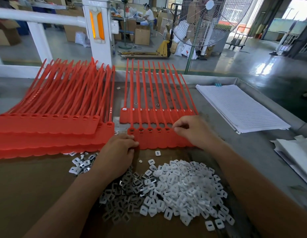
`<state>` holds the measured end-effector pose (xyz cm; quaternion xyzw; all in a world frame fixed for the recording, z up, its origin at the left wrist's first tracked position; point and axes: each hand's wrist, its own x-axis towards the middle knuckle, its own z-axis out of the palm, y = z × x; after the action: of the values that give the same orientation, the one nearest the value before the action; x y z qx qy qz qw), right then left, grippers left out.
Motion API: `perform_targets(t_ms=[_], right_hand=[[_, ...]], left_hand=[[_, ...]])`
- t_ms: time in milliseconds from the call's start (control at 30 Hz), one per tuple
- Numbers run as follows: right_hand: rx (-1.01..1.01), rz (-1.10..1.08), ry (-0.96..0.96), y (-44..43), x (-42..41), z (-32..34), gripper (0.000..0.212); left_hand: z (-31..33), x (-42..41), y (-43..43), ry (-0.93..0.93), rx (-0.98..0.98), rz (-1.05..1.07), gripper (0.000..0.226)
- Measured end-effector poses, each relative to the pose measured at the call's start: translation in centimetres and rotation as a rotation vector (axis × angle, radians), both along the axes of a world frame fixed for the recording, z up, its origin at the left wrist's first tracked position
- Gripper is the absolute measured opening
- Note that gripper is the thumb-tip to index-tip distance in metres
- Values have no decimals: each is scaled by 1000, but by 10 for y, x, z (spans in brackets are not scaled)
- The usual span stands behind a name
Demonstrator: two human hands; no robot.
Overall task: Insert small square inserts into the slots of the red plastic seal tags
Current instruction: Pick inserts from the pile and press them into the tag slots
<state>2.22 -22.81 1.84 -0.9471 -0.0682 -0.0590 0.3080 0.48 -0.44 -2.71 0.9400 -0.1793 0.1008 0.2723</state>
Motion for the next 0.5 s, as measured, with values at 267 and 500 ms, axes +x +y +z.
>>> perform_targets(t_ms=[267, 500], right_hand=[[-202, 462, 169, 62, -47, 11, 16], [-275, 509, 156, 83, -52, -1, 23]], left_hand=[[-3, 0, 2, -6, 5, -9, 32], [-3, 1, 3, -7, -4, -39, 31]])
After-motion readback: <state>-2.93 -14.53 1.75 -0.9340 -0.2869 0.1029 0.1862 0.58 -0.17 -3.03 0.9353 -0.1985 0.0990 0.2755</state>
